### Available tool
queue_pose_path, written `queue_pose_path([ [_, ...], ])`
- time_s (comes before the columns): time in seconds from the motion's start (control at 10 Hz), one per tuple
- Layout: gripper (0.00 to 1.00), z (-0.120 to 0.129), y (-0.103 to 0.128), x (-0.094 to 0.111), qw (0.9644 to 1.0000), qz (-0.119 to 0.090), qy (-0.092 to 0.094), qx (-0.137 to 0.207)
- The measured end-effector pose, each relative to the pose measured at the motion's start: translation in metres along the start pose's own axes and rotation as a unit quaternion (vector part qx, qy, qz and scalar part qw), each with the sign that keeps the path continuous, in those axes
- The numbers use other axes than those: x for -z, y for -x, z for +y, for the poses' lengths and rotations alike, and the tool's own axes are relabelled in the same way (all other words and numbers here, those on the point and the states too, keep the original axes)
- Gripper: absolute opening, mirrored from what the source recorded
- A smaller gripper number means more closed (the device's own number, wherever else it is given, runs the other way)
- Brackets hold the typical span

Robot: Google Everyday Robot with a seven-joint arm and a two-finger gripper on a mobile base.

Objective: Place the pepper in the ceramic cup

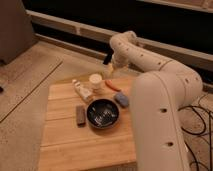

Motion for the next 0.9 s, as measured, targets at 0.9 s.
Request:
queue_pose_path([
  [0.9, 0.65, -0.018, -0.013, -0.038, 0.9897, 0.091, -0.031, 0.106],
])
